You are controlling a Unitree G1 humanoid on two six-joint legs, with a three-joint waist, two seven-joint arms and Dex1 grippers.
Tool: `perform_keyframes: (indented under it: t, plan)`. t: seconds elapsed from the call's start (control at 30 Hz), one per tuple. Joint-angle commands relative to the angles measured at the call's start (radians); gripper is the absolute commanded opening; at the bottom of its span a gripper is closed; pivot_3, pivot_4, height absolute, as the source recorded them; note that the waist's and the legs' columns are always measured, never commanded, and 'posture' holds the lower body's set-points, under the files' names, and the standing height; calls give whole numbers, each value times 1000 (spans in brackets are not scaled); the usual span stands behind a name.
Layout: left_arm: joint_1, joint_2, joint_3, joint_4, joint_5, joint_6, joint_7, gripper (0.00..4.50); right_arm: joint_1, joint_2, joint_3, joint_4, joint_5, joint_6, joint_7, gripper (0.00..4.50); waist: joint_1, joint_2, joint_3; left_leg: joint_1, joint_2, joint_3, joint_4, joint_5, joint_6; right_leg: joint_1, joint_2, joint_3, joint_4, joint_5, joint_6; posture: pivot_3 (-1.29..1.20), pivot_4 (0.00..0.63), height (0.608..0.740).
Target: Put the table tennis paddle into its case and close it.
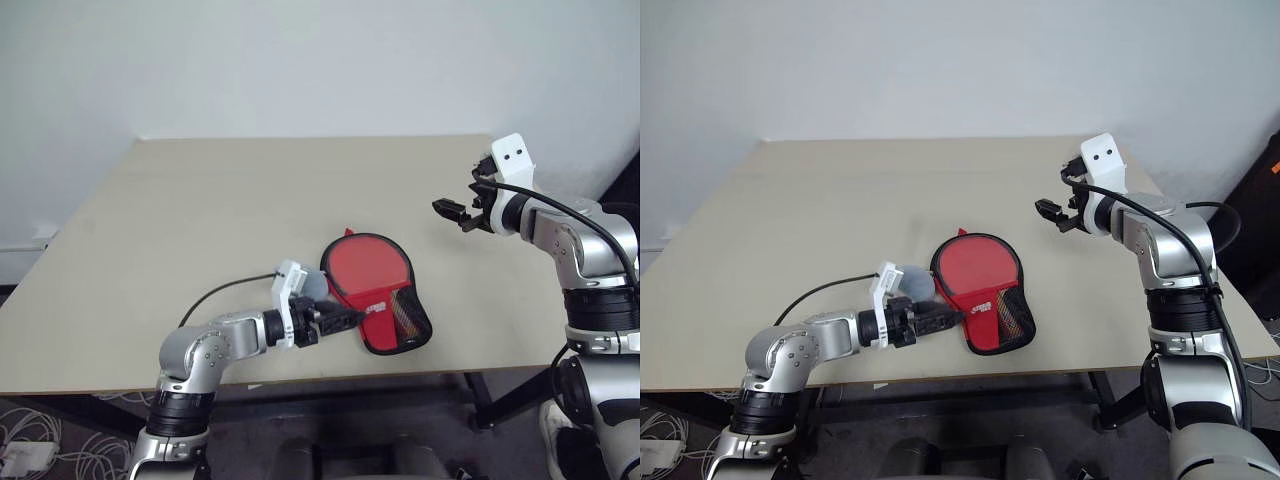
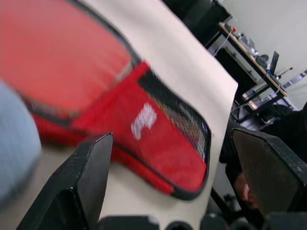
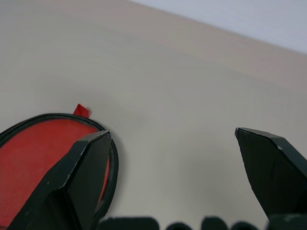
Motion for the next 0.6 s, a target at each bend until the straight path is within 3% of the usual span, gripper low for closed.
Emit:
perform_keyframes:
  t: [0.03,0.3,0.6]
  plan:
    - [-7,-16,-26,-29,-24,62,30,4167,-10,6,-36,-49,12,5,-17,4500,0,0,0,0,0,0,0,0,0,0,0,0,0,0,0,0,0,740]
    - [-9,-55,35,8,-42,174,128,4167,14,33,-47,-88,21,29,-38,4500,0,0,0,0,0,0,0,0,0,0,0,0,0,0,0,0,0,740]
    - [-47,-171,94,71,-31,296,267,4167,23,63,-59,-123,35,52,-68,4500,3,0,-1,1,-2,-3,2,0,0,3,0,-1,0,0,0,0,0,740]
